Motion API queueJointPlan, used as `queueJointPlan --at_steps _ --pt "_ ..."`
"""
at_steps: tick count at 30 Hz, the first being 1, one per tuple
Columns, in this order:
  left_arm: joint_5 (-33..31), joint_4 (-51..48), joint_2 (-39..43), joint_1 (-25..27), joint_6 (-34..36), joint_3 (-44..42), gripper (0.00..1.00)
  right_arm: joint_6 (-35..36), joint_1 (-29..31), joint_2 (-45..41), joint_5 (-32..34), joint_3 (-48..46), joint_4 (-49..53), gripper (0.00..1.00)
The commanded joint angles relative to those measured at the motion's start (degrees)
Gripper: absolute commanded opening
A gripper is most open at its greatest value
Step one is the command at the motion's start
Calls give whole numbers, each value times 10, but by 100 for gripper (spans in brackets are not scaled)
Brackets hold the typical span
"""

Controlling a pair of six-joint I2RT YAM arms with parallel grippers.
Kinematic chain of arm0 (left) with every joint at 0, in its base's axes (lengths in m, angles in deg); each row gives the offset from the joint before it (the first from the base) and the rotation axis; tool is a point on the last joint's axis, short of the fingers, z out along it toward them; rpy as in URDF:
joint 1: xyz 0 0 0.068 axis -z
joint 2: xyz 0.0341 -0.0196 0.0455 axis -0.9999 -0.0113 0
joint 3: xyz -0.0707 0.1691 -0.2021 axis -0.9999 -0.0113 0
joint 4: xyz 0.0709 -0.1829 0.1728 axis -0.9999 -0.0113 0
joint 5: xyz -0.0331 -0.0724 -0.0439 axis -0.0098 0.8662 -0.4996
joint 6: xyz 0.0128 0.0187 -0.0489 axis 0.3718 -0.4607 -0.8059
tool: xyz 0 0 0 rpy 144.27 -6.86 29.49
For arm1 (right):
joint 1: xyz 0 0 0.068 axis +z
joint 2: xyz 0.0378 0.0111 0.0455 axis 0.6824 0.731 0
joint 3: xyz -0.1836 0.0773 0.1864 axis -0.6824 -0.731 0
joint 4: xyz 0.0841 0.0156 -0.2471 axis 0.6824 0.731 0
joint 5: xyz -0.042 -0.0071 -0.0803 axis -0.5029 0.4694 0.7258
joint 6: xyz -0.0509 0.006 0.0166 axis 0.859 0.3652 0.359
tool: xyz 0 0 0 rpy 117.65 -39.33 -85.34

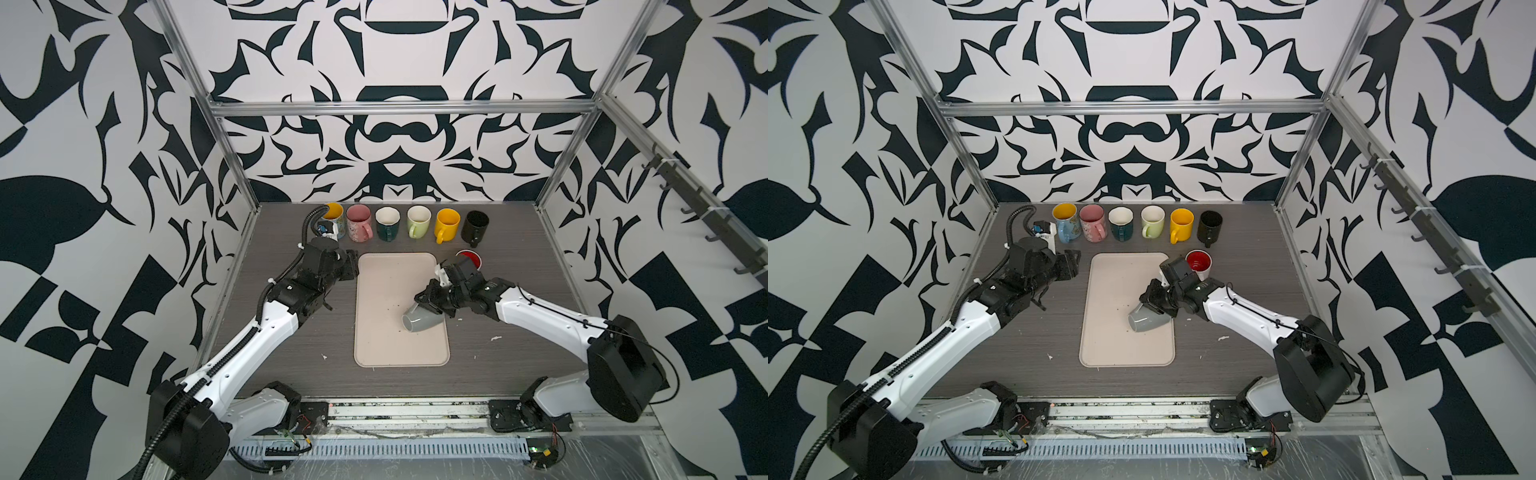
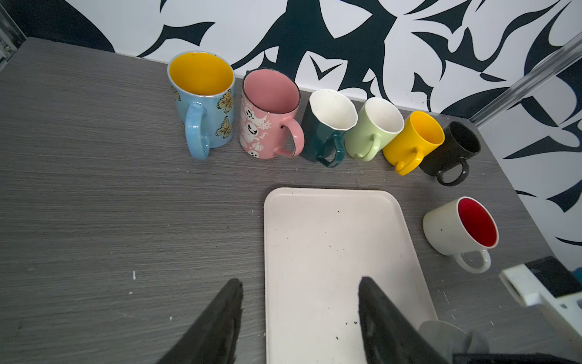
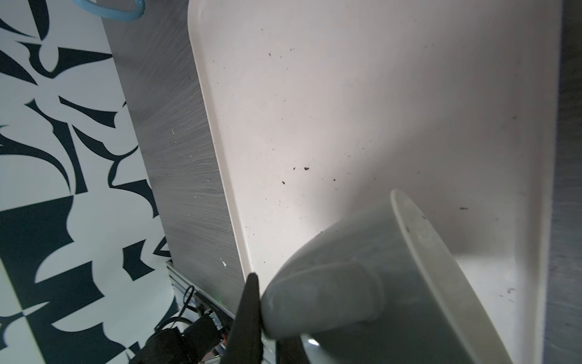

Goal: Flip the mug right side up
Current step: 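Rotate the grey mug upright and hand it to the left gripper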

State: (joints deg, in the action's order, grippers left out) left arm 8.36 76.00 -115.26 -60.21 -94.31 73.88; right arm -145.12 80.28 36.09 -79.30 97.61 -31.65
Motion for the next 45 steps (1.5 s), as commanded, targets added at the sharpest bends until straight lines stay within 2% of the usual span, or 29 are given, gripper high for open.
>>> queueJointPlan --at_steps 1,6,12,16,22,26,32,38,45 --pt "20 0 -6 -3 -6 27 62 65 20 -35 44 41 -17 0" --pt "52 0 -10 -3 9 42 60 145 54 -44 107 73 7 0" --pt "141 -15 -17 -3 59 76 60 274 108 -59 215 117 46 0" --pt "206 -50 -27 -3 98 118 61 369 148 -70 309 133 55 0" --pt "268 -113 -39 -3 144 183 61 541 221 -65 498 152 43 0" --pt "277 -122 -35 -3 162 198 62 664 266 -54 606 143 -16 0" --pt "272 -154 -31 -3 190 228 62 845 294 -38 712 120 -126 0" --pt "288 -205 -32 -2 228 273 62 1010 302 -23 758 84 -255 0" --pt "326 -249 -44 -3 254 295 62 1168 306 -4 777 47 -403 0"
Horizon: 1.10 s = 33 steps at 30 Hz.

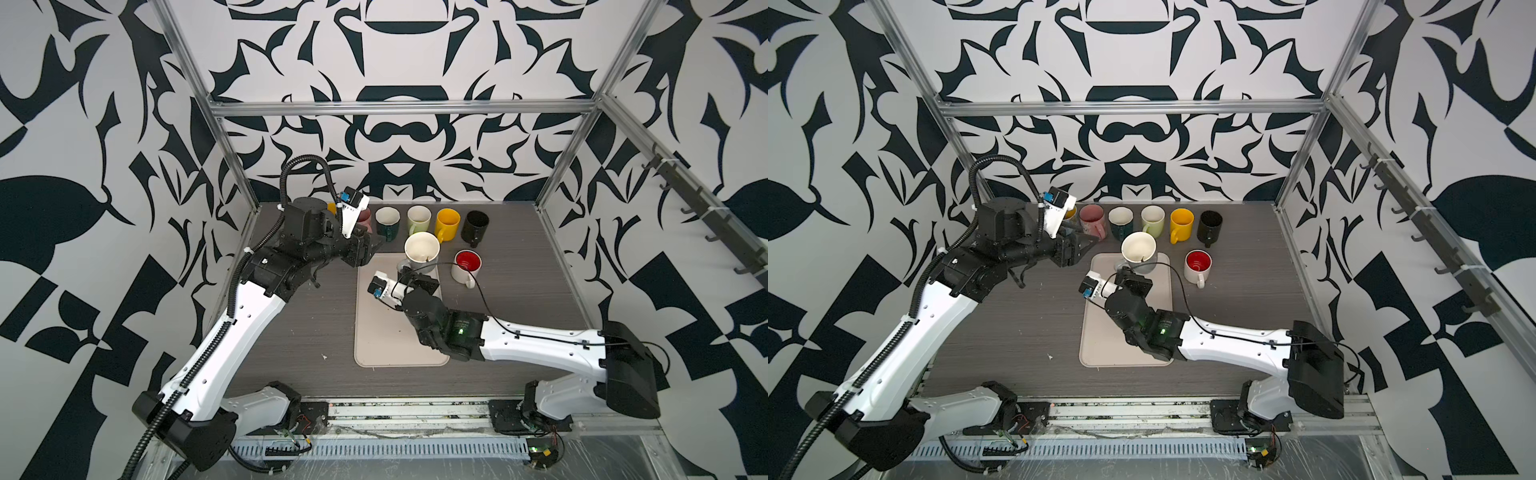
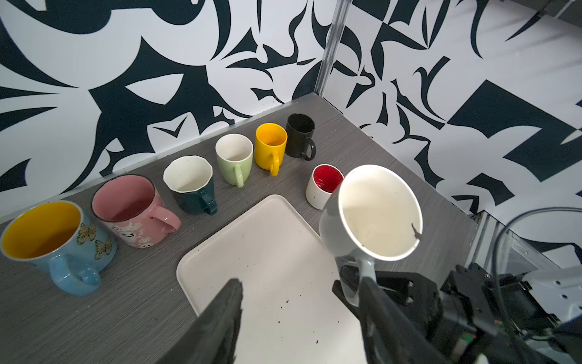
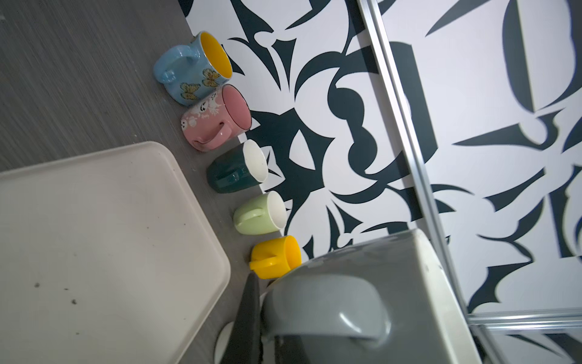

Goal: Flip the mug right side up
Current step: 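Rotate the grey mug upright and hand it to the left gripper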

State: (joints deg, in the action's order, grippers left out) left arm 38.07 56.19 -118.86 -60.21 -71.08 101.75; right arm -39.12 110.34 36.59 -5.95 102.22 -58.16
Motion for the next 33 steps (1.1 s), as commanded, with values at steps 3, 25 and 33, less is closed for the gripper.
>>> queueJointPlan --at_steps 3,25,33 --pt "37 -76 -23 -2 23 26 62 162 6 2 42 -12 -200 0" --pt "21 -116 -23 45 28 -19 63 225 6 42 7 22 -267 0" --pt "-10 -112 -33 60 24 -30 63 201 9 35 2 36 -248 0"
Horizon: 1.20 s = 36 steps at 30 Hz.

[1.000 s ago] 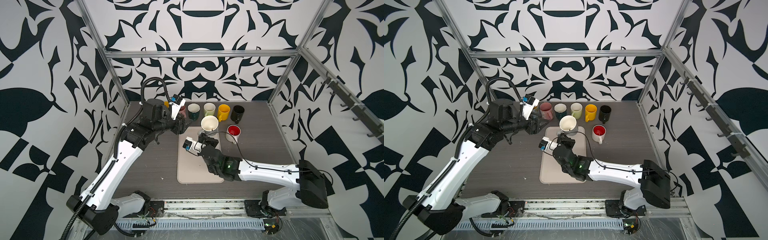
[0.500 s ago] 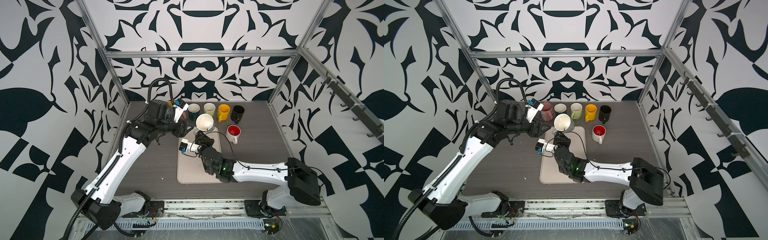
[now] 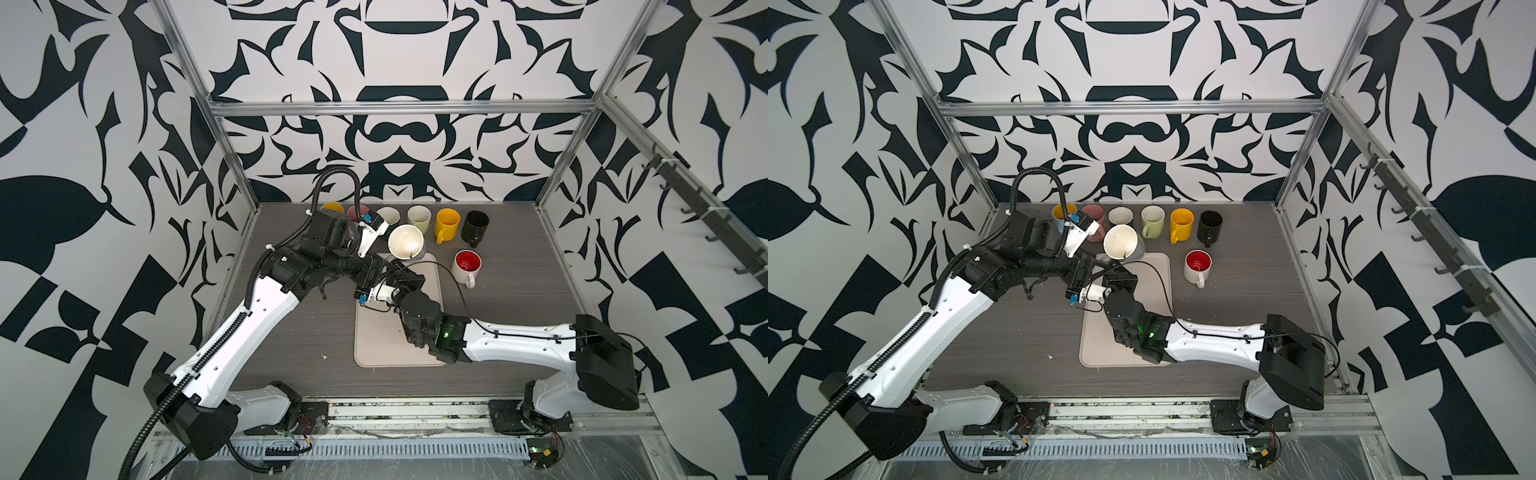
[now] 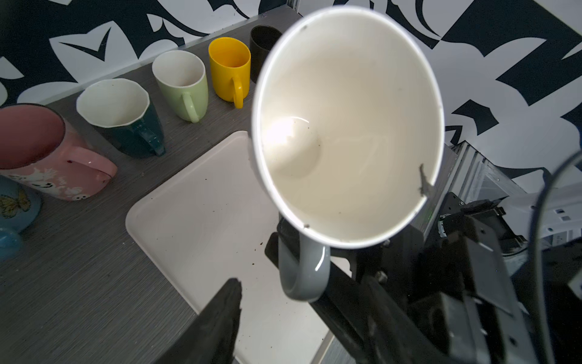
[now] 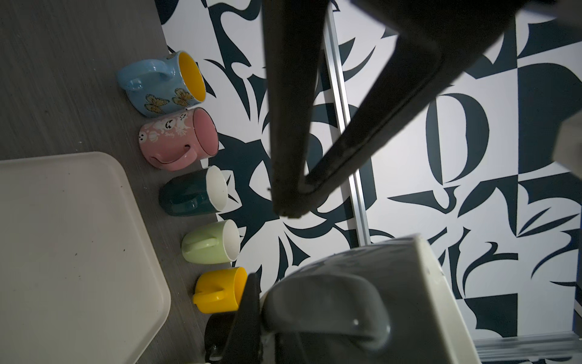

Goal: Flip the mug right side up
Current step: 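Rotate the grey mug upright and hand it to the left gripper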

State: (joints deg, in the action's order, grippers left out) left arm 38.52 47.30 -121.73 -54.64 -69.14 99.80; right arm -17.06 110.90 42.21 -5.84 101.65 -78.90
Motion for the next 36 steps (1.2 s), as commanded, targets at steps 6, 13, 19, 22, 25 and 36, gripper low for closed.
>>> queueJointPlan --at_steps 6,13,19,22,25,36 --pt "-21 0 -6 5 -3 -22 63 -27 8 -21 -3 47 -37 0" --pt "-24 7 -8 5 -8 -27 60 -29 13 -22 -4 51 -40 0" --pt "-12 7 -29 8 -14 -29 57 -32 14 -22 -5 54 -46 0" --pt "-9 7 -30 10 -15 -31 55 -33 15 -21 -6 56 -48 0" --pt "-3 7 -30 11 -15 -32 49 -34 15 -19 -6 57 -50 0" --pt "11 9 -31 13 -19 -34 0 -37 15 -21 -1 56 -56 0"
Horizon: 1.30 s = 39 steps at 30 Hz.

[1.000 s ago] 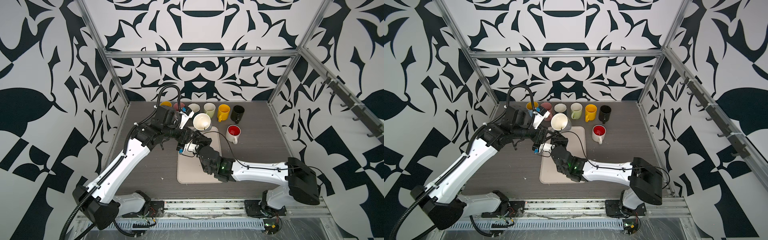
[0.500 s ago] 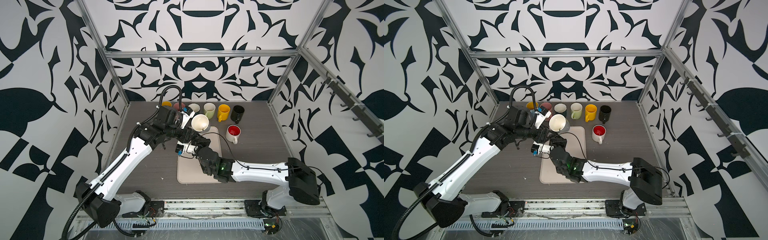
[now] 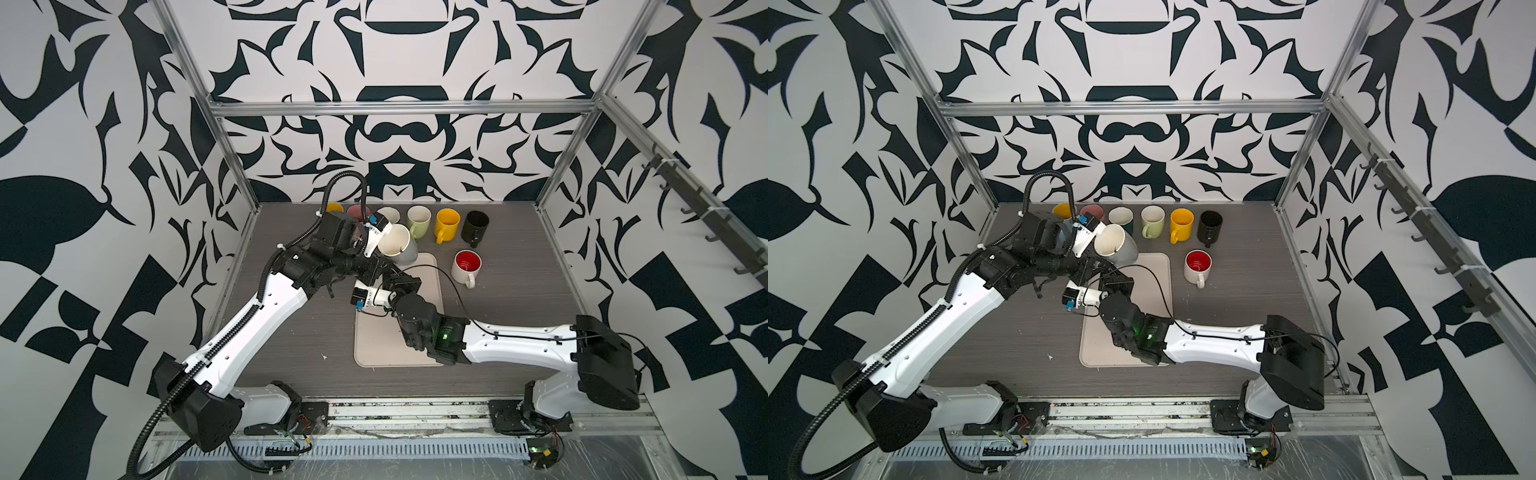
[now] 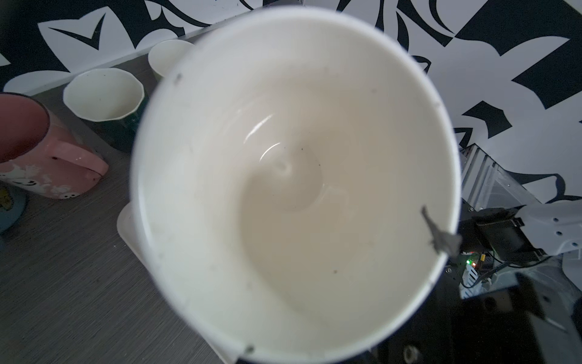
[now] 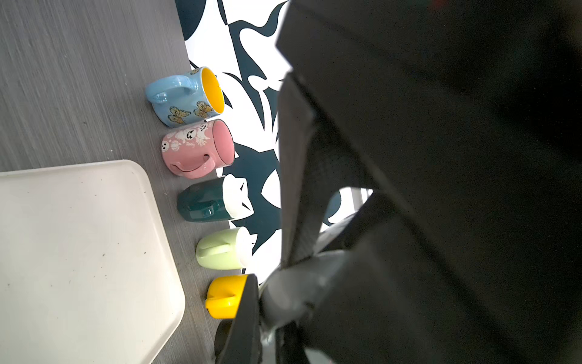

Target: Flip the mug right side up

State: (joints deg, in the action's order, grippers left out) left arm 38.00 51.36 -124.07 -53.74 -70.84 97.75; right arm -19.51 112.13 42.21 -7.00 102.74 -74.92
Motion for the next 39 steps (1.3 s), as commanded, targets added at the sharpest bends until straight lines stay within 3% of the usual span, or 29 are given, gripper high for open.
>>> queueJointPlan --at_steps 1,13,21,32,39 --pt "16 -31 -7 4 -3 -13 0 -11 3 -21 12 44 -97 0" --pt "-17 -18 7 4 -16 -18 0 -28 3 -19 36 37 -114 0" --pt "-51 -4 26 4 -20 -24 0 -82 3 -35 44 44 -53 0" --pt "-99 37 29 4 -37 -22 0 -267 2 -88 26 61 150 39" --pt "-137 63 33 4 -50 -24 0 -381 3 -131 6 55 241 51"
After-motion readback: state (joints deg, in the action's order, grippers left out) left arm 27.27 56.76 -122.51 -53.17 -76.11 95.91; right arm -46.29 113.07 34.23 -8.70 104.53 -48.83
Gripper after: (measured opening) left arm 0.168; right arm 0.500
